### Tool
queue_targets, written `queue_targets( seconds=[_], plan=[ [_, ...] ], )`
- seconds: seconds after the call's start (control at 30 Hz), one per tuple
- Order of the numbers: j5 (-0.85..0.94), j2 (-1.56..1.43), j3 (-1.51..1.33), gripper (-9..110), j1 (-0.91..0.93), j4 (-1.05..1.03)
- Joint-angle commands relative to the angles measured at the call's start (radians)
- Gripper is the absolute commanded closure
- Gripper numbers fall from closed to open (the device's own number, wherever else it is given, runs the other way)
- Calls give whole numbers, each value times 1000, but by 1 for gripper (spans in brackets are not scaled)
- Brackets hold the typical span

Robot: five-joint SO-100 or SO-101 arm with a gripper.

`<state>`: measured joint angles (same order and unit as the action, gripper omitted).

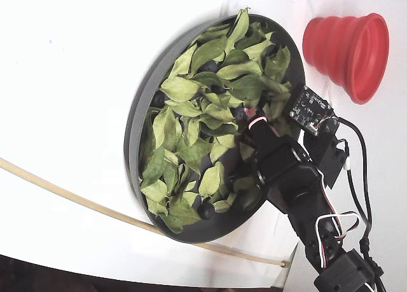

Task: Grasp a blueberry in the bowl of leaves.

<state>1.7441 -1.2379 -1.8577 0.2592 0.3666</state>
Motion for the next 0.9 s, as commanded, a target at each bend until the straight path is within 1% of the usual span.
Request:
queue_targets(
  seconds=[0.0, 0.5, 0.63, 0.87],
  plan=[
    [-8, -123, 23, 83, -2, 14],
    [-17, -186, 0, 83, -5, 3],
    [-21, -249, -48, 83, -14, -9],
    [-37, -261, -72, 83, -28, -12]
  ],
)
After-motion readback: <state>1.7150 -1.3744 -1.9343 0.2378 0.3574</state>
